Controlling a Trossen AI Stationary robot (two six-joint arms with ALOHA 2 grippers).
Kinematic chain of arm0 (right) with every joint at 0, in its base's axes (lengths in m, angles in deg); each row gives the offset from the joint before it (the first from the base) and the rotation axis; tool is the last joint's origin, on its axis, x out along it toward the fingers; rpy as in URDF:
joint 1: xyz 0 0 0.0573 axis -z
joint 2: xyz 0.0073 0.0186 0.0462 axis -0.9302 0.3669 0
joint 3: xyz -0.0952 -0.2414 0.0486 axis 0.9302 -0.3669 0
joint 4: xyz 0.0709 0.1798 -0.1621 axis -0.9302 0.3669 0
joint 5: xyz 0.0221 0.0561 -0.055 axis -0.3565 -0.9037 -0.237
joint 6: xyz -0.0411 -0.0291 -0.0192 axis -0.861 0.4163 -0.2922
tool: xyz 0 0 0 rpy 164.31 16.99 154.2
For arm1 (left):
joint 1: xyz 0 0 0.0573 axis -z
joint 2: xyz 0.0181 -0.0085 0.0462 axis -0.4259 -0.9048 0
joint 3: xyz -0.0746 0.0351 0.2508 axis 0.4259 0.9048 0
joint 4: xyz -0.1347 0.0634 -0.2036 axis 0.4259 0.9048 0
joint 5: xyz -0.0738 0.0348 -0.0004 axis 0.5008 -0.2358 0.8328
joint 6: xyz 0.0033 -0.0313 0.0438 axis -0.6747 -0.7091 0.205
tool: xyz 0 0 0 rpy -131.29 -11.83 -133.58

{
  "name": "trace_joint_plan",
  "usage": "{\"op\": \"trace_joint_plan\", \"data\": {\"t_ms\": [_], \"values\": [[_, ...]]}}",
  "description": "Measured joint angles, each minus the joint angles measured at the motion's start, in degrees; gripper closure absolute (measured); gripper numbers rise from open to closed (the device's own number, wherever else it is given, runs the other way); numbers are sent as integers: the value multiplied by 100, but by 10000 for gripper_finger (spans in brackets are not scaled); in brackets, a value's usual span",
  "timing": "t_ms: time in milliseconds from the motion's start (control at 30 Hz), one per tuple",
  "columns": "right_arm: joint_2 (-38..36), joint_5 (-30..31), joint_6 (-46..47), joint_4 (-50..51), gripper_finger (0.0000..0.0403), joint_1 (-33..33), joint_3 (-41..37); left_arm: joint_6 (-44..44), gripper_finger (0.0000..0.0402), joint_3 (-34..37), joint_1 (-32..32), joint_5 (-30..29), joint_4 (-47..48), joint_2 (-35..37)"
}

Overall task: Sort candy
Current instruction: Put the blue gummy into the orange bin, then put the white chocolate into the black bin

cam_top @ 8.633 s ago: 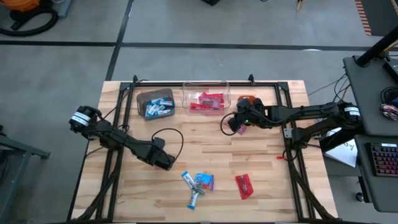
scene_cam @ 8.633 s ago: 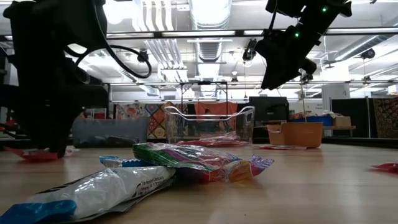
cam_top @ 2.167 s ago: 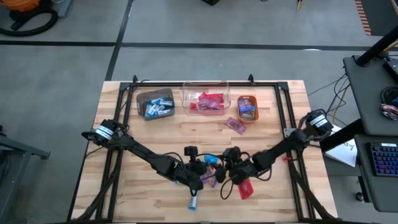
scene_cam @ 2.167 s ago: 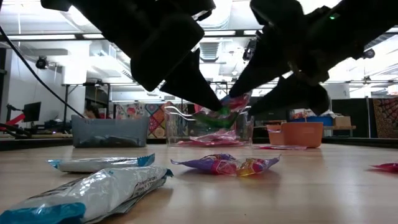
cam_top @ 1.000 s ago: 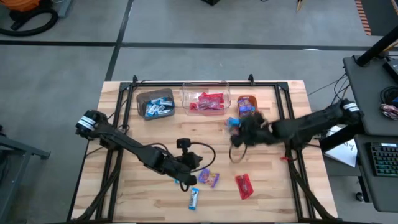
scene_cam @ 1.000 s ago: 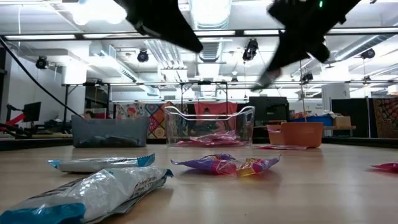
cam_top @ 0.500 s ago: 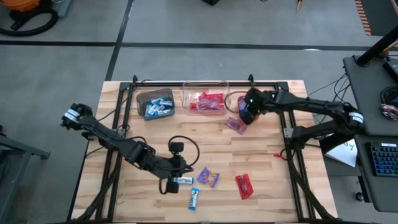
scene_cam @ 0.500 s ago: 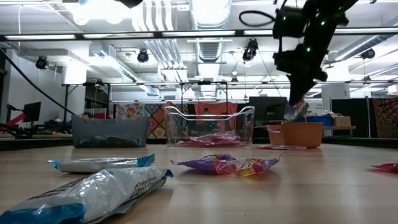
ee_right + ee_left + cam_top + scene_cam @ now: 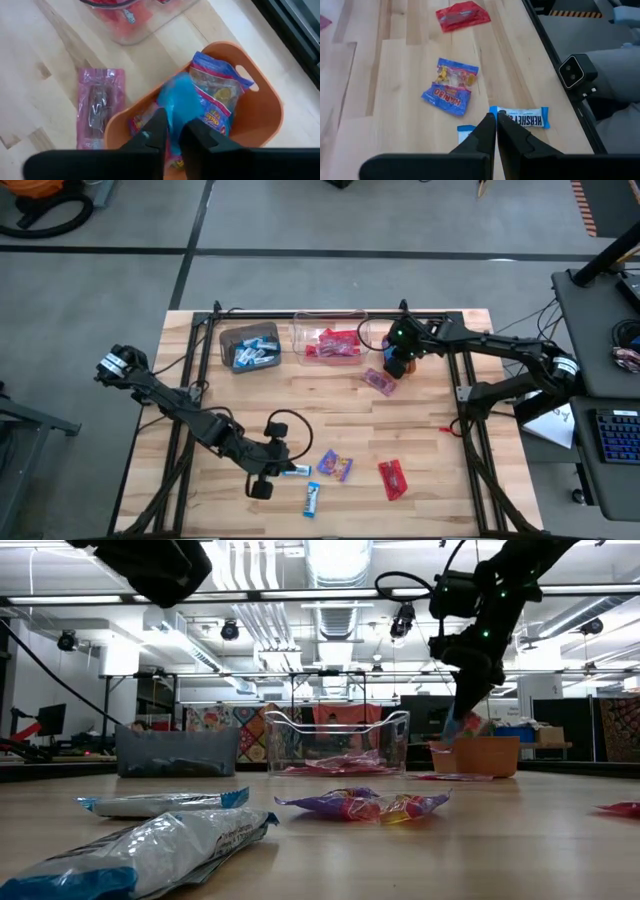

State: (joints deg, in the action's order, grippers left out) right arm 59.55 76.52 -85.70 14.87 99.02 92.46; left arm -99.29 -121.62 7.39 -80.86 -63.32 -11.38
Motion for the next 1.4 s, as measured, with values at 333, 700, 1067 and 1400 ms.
{"op": "trace_joint_plan", "data": {"t_ms": [333,700,1067,1400], "values": [[-31,478,522,82,260,4,11,-165,353,78,12,96,-64,-2],[-50,763,1218,1231,219,-166,758,-697,256,78,178,164,834,-2],[-226,751,1636,1475,229,-1220,1262,-1082,246,82,421,125,1044,-216],[-249,801,2035,1303,229,-2405,1287,-1153,246,82,437,-466,298,-1250]]}}
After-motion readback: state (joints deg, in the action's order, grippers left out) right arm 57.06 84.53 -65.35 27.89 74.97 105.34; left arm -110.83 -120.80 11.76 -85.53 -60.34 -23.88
